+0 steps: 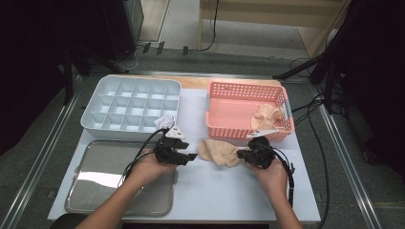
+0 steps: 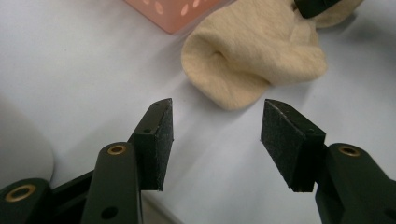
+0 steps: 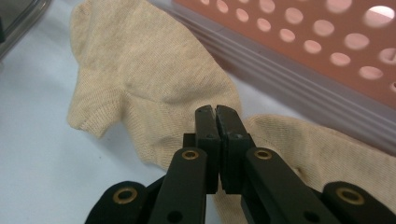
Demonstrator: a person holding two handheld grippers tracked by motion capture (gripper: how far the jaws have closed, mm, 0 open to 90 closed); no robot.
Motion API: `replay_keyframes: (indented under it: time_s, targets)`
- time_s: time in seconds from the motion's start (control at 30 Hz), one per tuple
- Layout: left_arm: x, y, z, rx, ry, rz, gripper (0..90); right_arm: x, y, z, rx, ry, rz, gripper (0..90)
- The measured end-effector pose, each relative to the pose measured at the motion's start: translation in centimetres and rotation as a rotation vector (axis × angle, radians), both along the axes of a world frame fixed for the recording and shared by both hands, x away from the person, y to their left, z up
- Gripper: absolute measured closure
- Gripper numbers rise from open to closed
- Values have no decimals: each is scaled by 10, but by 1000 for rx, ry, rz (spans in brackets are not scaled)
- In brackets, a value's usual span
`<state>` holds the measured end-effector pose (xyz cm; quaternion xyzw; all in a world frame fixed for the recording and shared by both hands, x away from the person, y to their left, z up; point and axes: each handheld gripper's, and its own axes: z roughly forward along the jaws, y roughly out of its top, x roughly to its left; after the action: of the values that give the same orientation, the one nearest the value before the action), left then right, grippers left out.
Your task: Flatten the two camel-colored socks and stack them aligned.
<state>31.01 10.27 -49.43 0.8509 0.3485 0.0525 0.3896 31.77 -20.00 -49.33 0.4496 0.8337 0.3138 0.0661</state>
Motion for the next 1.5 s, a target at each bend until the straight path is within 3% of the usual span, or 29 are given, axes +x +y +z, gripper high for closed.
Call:
replay_keyframes:
  time_s: [0.27,0.43,0.53,0.63,0.93,1.3,1.5]
  targets:
    - [8,-11,-11,12,2,10,465,1,3,-2,-6,-2,13,895]
    - [13,-19,-18,12,47,14,485,0,4,-2,-7,-2,14,893]
    - [14,-23,-20,25,48,0,508,0,4,-2,-8,0,15,893]
    - [15,-25,-23,23,56,4,565,-1,4,-2,-5,3,16,894]
    - [15,-27,-23,10,77,-22,863,-2,6,0,-1,-2,21,893]
    - [5,-2,-3,-29,121,-10,887,1,2,3,6,-5,11,896]
    - [-1,10,2,-26,146,-6,887,5,1,3,7,8,6,899]
